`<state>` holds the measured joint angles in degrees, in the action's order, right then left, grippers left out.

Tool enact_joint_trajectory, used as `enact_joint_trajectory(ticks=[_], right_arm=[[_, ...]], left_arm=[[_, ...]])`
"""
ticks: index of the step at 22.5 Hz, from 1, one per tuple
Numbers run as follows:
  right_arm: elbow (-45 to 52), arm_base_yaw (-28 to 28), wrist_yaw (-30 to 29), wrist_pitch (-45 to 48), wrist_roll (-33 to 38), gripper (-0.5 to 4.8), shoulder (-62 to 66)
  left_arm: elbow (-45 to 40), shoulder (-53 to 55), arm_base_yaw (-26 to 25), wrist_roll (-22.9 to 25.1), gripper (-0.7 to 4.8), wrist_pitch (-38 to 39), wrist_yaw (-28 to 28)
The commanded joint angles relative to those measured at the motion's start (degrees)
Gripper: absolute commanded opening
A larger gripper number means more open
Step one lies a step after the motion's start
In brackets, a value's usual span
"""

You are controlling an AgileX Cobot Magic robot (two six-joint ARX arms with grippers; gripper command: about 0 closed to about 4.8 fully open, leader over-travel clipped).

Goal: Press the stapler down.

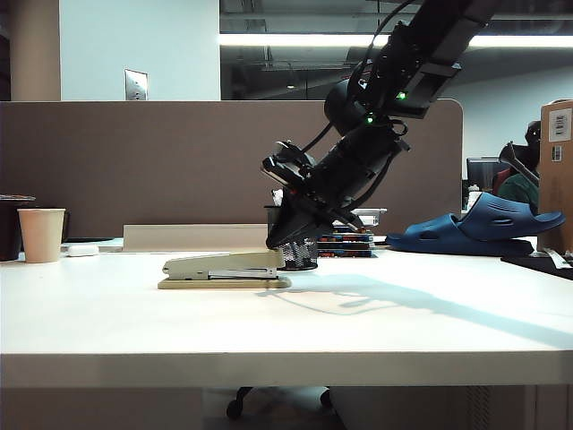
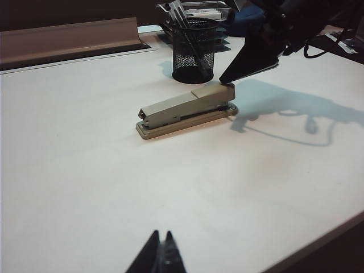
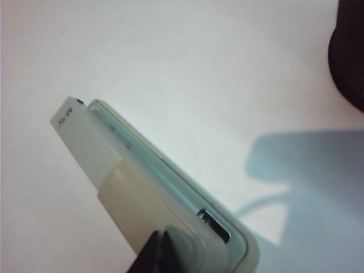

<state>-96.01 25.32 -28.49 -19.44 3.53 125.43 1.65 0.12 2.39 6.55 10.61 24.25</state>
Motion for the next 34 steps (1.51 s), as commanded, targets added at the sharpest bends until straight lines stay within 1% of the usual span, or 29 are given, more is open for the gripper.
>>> enact_joint_trajectory(ticks=[1, 7, 11, 20, 24, 28, 34], right_arm=[[0.79, 0.11, 2.03, -5.49, -0.42, -0.09, 1.03], [0.79, 0.11, 2.93, -6.19, -0.44, -0.09, 1.44], [0.81, 0.09, 2.99, -8.68, -0.57, -0.09, 2.67], [0.81, 0.11, 2.89, -9.09, -0.55, -0.09, 3.58], [0.81, 0.11, 2.84, -8.46, -0.55, -0.09, 3.26], [0.79, 0.09, 1.14, -7.23, -0.57, -0.09, 2.67], [0.79, 0.04, 0.33, -3.85, -0.61, -0.09, 0.24]], left_arm=[[0.35, 0.00, 0.00, -0.11, -0.06, -0.31, 0.00], [0.35, 0.00, 0.00, -0.11, -0.06, -0.31, 0.00], [0.35, 0.00, 0.00, -0.11, -0.06, -0.31, 0.00], [0.33, 0.00, 0.00, -0.09, -0.06, -0.26, 0.00], [0.33, 0.00, 0.00, 0.22, -0.06, 0.13, -0.02], [0.35, 0.00, 0.00, 0.46, -0.06, 0.20, 0.00], [0.35, 0.00, 0.00, 0.46, -0.06, 0.09, 0.00]])
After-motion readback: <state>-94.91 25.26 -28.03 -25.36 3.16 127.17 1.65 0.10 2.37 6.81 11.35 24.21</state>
